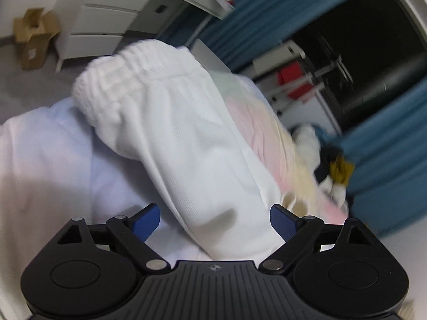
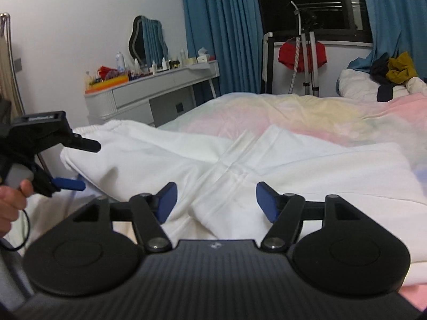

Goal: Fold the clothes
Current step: 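Grasp the ribbed waistband with the left gripper and lift it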

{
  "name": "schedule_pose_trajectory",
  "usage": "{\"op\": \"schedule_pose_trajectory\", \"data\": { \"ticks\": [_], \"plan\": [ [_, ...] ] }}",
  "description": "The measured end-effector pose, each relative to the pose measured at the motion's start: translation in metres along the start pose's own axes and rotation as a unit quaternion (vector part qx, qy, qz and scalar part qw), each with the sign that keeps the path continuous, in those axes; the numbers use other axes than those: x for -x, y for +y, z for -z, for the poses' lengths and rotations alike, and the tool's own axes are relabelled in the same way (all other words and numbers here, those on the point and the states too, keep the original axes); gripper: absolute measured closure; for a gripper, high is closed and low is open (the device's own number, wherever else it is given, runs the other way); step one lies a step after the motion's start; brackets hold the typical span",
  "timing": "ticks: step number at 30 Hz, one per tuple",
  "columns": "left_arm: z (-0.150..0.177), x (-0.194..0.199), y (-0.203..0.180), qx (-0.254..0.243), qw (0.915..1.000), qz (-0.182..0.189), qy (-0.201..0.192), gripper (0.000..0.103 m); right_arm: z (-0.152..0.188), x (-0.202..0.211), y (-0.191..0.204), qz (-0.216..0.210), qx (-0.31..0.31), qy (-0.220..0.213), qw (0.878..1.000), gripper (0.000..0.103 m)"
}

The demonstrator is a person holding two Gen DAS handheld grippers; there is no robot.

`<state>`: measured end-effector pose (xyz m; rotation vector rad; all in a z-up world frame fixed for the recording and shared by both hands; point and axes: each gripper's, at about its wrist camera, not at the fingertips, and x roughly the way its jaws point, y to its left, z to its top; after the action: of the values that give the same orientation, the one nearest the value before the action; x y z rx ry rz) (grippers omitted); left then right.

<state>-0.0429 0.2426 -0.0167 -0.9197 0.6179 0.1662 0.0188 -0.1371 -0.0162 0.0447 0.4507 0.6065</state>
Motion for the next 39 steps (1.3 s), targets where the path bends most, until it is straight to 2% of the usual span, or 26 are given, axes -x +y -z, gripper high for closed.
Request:
{"op": "schedule_pose_trajectory", "data": {
  "ticks": [2,3,6,9,12,14,17,19,21,24,28,29,32,35,39],
  "plan": [
    [-0.006,-0.001,0.006,0.016,0.9998,0.001,-0.015,0.012,-0.005,0.011,-0.007,0.007,-0.007,-0.013,1.000,0.035],
    [-0.010,-0.001,0.012,0.039,0.9989,0.002,-0.025,0.012,-0.008,0.017,-0.011,0.014,-0.012,-0.024,1.000,0.035],
    [-0.024,-0.006,0.027,0.094,0.9943,0.008,-0.051,0.012,-0.017,0.024,-0.026,0.067,-0.023,-0.051,0.996,0.034],
    [-0.038,-0.015,0.037,0.115,0.9904,-0.018,-0.074,0.014,-0.017,0.016,-0.050,0.107,-0.044,-0.036,0.993,0.034],
    [-0.048,-0.039,0.031,0.087,0.9911,-0.065,-0.077,0.020,-0.010,0.001,-0.066,0.146,-0.043,-0.022,0.988,0.034],
    [-0.053,-0.045,0.032,0.070,0.9902,-0.083,-0.088,0.022,-0.005,-0.015,-0.073,0.156,-0.045,-0.004,0.987,0.034],
    [-0.055,-0.056,0.024,0.051,0.9892,-0.090,-0.104,0.034,0.007,-0.039,-0.081,0.164,-0.052,0.032,0.985,0.032],
    [-0.052,-0.057,0.010,0.021,0.9876,-0.096,-0.122,0.048,0.015,-0.051,-0.083,0.169,-0.052,0.049,0.983,0.032],
    [-0.046,-0.055,-0.011,-0.023,0.9848,-0.096,-0.143,0.066,0.016,-0.053,-0.083,0.168,-0.052,0.051,0.983,0.032],
    [-0.038,-0.045,-0.051,-0.091,0.9758,-0.090,-0.178,0.077,0.010,-0.048,-0.091,0.152,-0.089,0.046,0.983,0.032],
    [-0.011,-0.027,-0.122,-0.164,0.9583,-0.060,-0.226,0.080,-0.007,-0.025,-0.111,0.116,-0.175,0.018,0.978,0.034],
    [-0.002,-0.024,-0.139,-0.172,0.9556,-0.049,-0.234,0.080,-0.011,-0.017,-0.115,0.118,-0.182,0.013,0.976,0.034],
    [0.026,-0.020,-0.196,-0.204,0.9440,-0.014,-0.259,0.080,-0.025,0.014,-0.130,0.171,-0.181,-0.009,0.968,0.034],
    [0.062,-0.020,-0.250,-0.240,0.9317,0.017,-0.272,0.080,-0.035,0.049,-0.159,0.187,-0.212,-0.039,0.958,0.033],
    [0.138,-0.040,-0.306,-0.323,0.9036,0.036,-0.279,0.080,-0.037,0.083,-0.193,0.180,-0.251,-0.068,0.949,0.032]
  ]
}}
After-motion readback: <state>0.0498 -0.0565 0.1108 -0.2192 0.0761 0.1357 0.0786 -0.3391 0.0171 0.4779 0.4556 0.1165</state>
